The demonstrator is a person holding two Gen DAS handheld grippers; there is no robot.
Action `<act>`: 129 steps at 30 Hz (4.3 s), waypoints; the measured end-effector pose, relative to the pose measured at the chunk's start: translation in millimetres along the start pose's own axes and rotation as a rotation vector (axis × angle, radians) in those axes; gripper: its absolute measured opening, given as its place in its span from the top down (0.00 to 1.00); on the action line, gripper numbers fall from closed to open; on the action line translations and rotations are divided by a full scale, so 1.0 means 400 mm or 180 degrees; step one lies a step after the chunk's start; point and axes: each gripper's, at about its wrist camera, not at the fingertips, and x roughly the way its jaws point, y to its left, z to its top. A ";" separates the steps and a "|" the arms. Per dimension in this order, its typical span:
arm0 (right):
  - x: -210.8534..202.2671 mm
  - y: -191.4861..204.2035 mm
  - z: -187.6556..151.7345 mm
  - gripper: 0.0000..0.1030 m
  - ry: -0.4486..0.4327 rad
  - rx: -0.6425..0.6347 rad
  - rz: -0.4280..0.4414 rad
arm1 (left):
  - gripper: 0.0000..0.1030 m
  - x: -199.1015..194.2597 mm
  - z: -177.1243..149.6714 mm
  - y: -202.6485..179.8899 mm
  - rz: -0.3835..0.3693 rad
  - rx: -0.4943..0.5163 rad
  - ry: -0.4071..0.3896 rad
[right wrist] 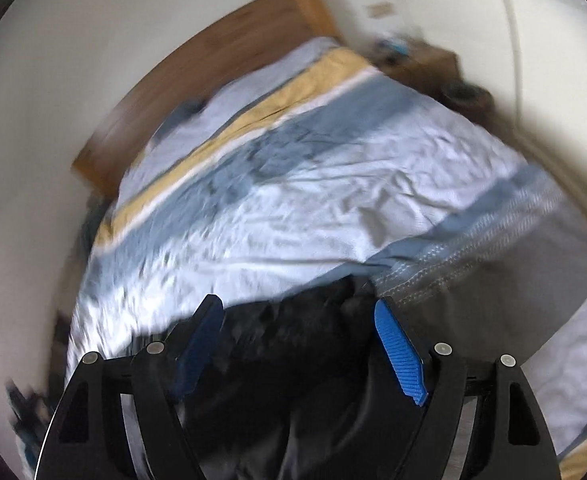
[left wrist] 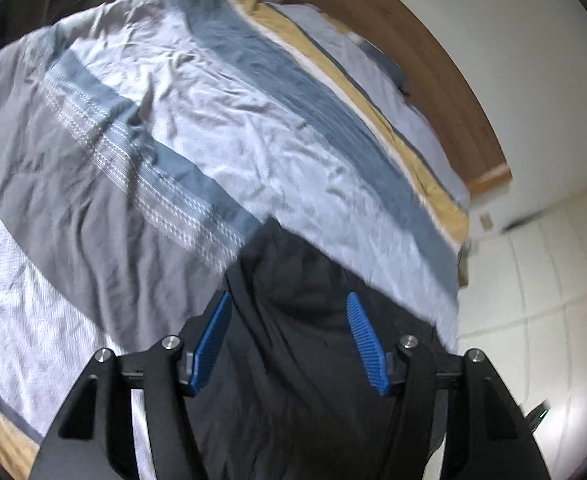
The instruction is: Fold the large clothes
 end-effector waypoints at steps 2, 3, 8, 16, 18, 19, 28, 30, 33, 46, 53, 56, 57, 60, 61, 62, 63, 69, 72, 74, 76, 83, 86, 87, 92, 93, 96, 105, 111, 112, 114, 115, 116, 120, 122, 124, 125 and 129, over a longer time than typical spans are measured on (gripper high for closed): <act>-0.004 0.062 -0.054 0.25 0.0033 -0.0290 0.0052 | 0.43 0.004 -0.057 -0.033 0.0048 0.0171 0.0033; 0.001 0.101 -0.094 0.25 0.0063 -0.0447 0.0097 | 0.43 0.013 -0.090 -0.055 0.0086 0.0292 0.0053; 0.026 0.202 -0.227 0.25 0.0159 -0.0824 0.0234 | 0.43 0.061 -0.248 -0.142 0.0119 0.0710 0.0110; 0.080 0.295 -0.365 0.25 0.0308 -0.1297 0.0393 | 0.43 0.117 -0.453 -0.268 -0.0025 0.1288 0.0102; 0.123 0.309 -0.366 0.25 0.0382 -0.1362 0.0387 | 0.43 0.152 -0.465 -0.309 -0.0031 0.1465 0.0132; 0.148 0.315 -0.359 0.25 0.0397 -0.1374 0.0369 | 0.43 0.186 -0.461 -0.338 -0.0002 0.1585 0.0150; 0.366 0.338 -0.200 0.20 0.0360 -0.1303 0.0218 | 0.43 0.462 -0.324 -0.509 0.0448 0.2006 0.0277; 0.412 0.336 -0.169 0.20 0.0396 -0.1289 0.0142 | 0.43 0.519 -0.287 -0.523 0.0567 0.2021 0.0358; 0.477 0.325 -0.132 0.20 0.0502 -0.1208 0.0097 | 0.43 0.597 -0.245 -0.542 0.0693 0.2024 0.0430; 0.632 0.256 -0.036 0.20 0.0710 -0.0995 -0.0034 | 0.39 0.772 -0.128 -0.514 0.0643 0.1837 0.0667; 0.583 0.014 -0.006 0.20 0.0764 -0.0561 -0.0556 | 0.39 0.710 -0.053 -0.383 0.0944 0.1661 0.0604; 0.556 -0.050 -0.014 0.20 0.0820 -0.0528 -0.0835 | 0.39 0.683 -0.018 -0.301 0.1225 0.1502 0.0585; 0.541 -0.069 -0.017 0.21 0.0829 -0.0523 -0.0926 | 0.39 0.668 -0.007 -0.277 0.1368 0.1464 0.0561; 0.479 -0.129 -0.025 0.21 0.0782 -0.0407 -0.1081 | 0.39 0.611 0.011 -0.222 0.1805 0.1400 0.0412; 0.449 -0.145 -0.029 0.21 0.0741 -0.0351 -0.1107 | 0.39 0.574 0.015 -0.199 0.1853 0.1316 0.0318; 0.427 -0.151 -0.031 0.21 0.0698 -0.0328 -0.1107 | 0.39 0.549 0.017 -0.188 0.1808 0.1263 0.0264; 0.402 -0.149 -0.034 0.20 0.0633 -0.0338 -0.1118 | 0.39 0.513 0.013 -0.180 0.1736 0.1213 0.0188; 0.297 -0.024 -0.070 0.20 0.0284 -0.0572 -0.0716 | 0.39 0.389 -0.085 -0.227 0.1330 0.1466 -0.0144; 0.272 0.075 -0.117 0.20 0.0180 -0.0723 -0.0443 | 0.39 0.374 -0.160 -0.262 0.1010 0.1483 -0.0127; 0.270 0.136 -0.146 0.20 0.0163 -0.0815 -0.0279 | 0.39 0.383 -0.206 -0.289 0.0873 0.1558 -0.0084; 0.277 0.191 -0.173 0.19 0.0172 -0.0893 -0.0156 | 0.39 0.402 -0.248 -0.312 0.0792 0.1673 -0.0030; 0.327 0.283 -0.262 0.18 0.0330 -0.1164 -0.0036 | 0.39 0.430 -0.325 -0.324 0.0797 0.1877 -0.0013; 0.342 0.267 -0.275 0.16 0.0352 -0.1130 -0.0068 | 0.39 0.429 -0.333 -0.311 0.0826 0.1890 -0.0027; 0.345 0.257 -0.276 0.15 0.0355 -0.1104 -0.0085 | 0.39 0.430 -0.335 -0.308 0.0843 0.1903 -0.0035; 0.343 0.215 -0.273 0.14 0.0365 -0.1036 -0.0159 | 0.39 0.429 -0.347 -0.296 0.0872 0.1926 -0.0059; 0.342 0.206 -0.271 0.14 0.0365 -0.1028 -0.0178 | 0.39 0.429 -0.346 -0.293 0.0876 0.1927 -0.0062; 0.337 0.179 -0.262 0.14 0.0360 -0.0994 -0.0243 | 0.38 0.431 -0.349 -0.292 0.0889 0.1931 -0.0069; 0.327 0.098 -0.249 0.14 0.0374 -0.0878 -0.0404 | 0.38 0.430 -0.351 -0.289 0.0922 0.1952 -0.0076; 0.317 0.057 -0.248 0.14 0.0383 -0.0833 -0.0508 | 0.38 0.427 -0.355 -0.285 0.0959 0.1965 -0.0081; 0.315 0.050 -0.247 0.14 0.0386 -0.0826 -0.0519 | 0.38 0.425 -0.354 -0.282 0.0971 0.1962 -0.0081; 0.313 0.041 -0.248 0.14 0.0390 -0.0815 -0.0546 | 0.37 0.421 -0.353 -0.278 0.0992 0.1958 -0.0080; 0.311 0.034 -0.248 0.14 0.0394 -0.0807 -0.0575 | 0.37 0.419 -0.352 -0.274 0.1009 0.1959 -0.0081; 0.307 0.028 -0.248 0.14 0.0398 -0.0798 -0.0589 | 0.37 0.417 -0.352 -0.272 0.1022 0.1956 -0.0082; 0.297 0.004 -0.250 0.14 0.0407 -0.0774 -0.0658 | 0.37 0.404 -0.343 -0.248 0.1077 0.1933 -0.0077; 0.288 -0.010 -0.251 0.14 0.0415 -0.0748 -0.0698 | 0.37 0.395 -0.336 -0.233 0.1123 0.1912 -0.0082; 0.278 -0.019 -0.251 0.14 0.0418 -0.0734 -0.0752 | 0.37 0.383 -0.324 -0.207 0.1198 0.1859 -0.0087; 0.273 -0.023 -0.251 0.14 0.0420 -0.0723 -0.0772 | 0.37 0.375 -0.316 -0.191 0.1253 0.1812 -0.0093; 0.237 -0.014 -0.249 0.14 0.0341 -0.0720 -0.0752 | 0.38 0.325 -0.293 -0.145 0.1266 0.1643 -0.0136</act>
